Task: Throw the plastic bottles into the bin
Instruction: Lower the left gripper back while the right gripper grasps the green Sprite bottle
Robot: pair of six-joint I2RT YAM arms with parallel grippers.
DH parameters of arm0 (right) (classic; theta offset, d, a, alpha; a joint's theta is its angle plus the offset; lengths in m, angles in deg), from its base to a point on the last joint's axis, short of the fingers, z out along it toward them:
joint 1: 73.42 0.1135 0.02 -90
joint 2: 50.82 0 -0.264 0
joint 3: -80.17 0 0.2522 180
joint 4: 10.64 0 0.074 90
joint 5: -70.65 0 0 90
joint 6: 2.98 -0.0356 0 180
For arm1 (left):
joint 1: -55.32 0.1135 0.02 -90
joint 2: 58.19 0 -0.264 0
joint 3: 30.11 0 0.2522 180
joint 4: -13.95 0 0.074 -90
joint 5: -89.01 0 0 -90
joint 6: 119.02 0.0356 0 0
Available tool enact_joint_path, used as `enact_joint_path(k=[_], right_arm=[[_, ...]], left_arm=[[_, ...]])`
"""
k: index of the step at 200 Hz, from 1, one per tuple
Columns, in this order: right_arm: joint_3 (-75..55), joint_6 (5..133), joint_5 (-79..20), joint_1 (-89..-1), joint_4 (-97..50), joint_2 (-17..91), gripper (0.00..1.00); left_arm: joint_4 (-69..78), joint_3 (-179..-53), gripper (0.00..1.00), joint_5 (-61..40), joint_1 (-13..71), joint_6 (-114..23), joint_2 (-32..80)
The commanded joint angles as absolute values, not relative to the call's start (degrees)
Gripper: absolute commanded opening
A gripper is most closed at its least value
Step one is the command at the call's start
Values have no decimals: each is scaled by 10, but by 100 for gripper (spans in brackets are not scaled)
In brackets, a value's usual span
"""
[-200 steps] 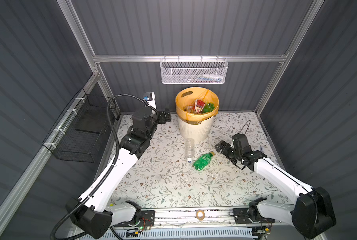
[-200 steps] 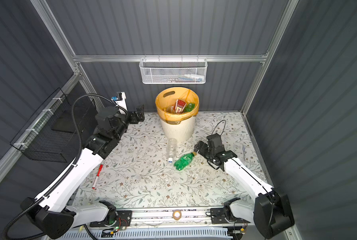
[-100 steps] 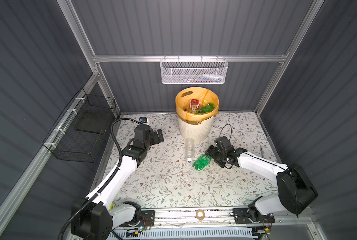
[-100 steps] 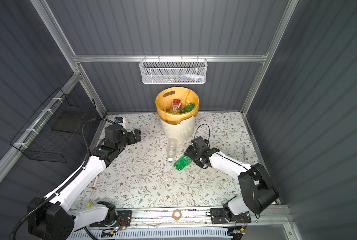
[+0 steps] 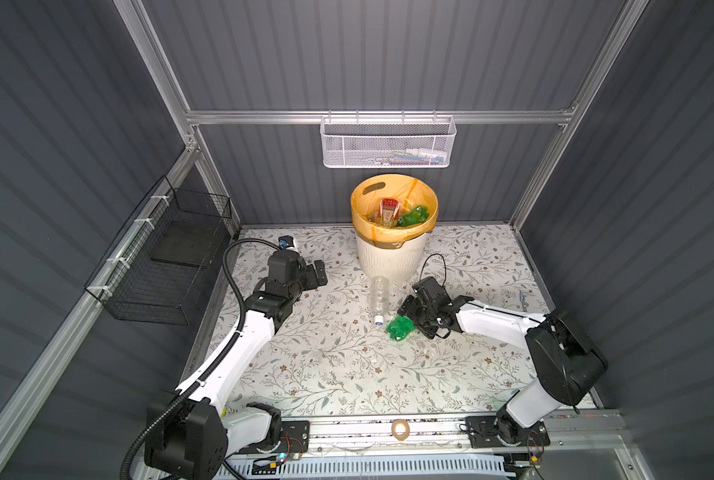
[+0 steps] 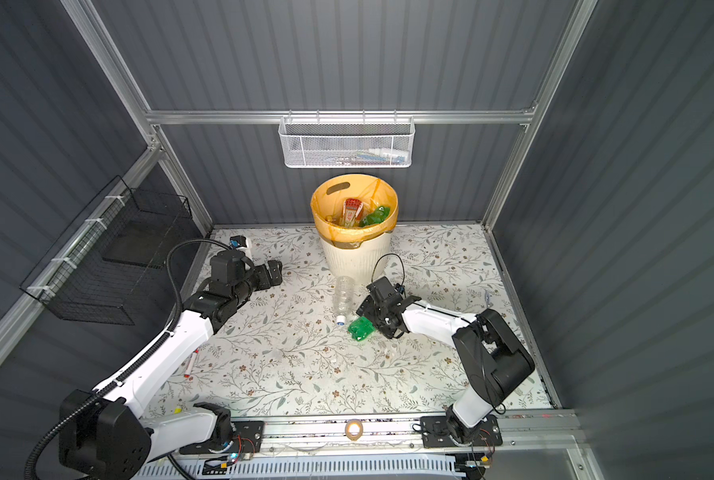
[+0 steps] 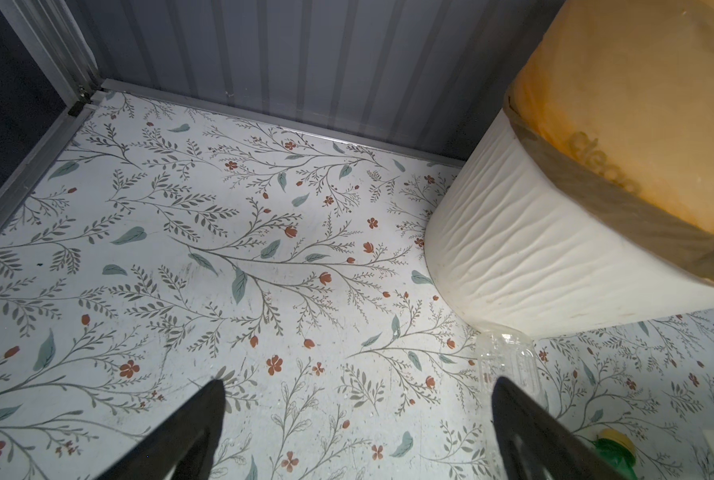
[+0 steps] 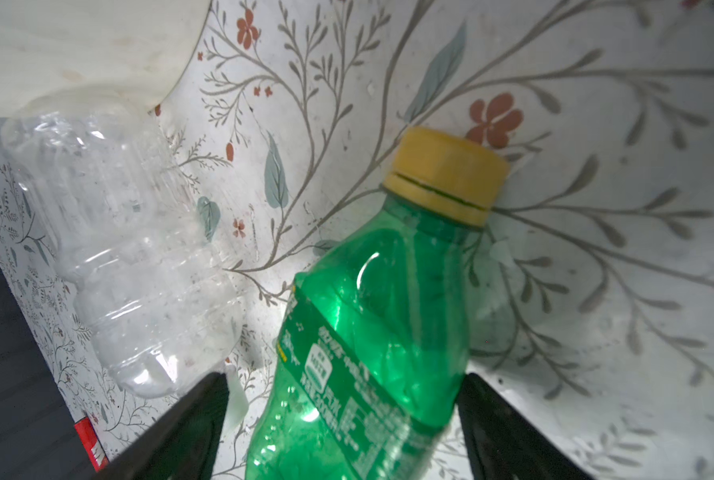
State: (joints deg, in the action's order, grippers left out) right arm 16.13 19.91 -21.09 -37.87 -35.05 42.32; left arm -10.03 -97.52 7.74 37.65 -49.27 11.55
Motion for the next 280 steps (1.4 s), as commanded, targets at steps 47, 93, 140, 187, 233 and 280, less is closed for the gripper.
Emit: enact_joint_path(k=[47,93,140,187,233,280], right_arm=[[152,197,-189,-374,-326,457,71],[167,193,-179,-375,-313,450,58],[178,201,-163,-378,-313,421,50],[196,206,-170,-391,-297,407,41],[192,217,-202,-392,-295,421,56],[199,215,-210,-380,-281,430,63]], left_arm=[[-91,-962,100,63,383,-503,117],[-90,-960,100,58,384,-505,119],[-87,-959,100,50,384,-509,122],[-86,-956,100,45,385,-513,122],[-90,-957,100,45,384,-513,117],[-89,-953,100,45,385,-513,117]])
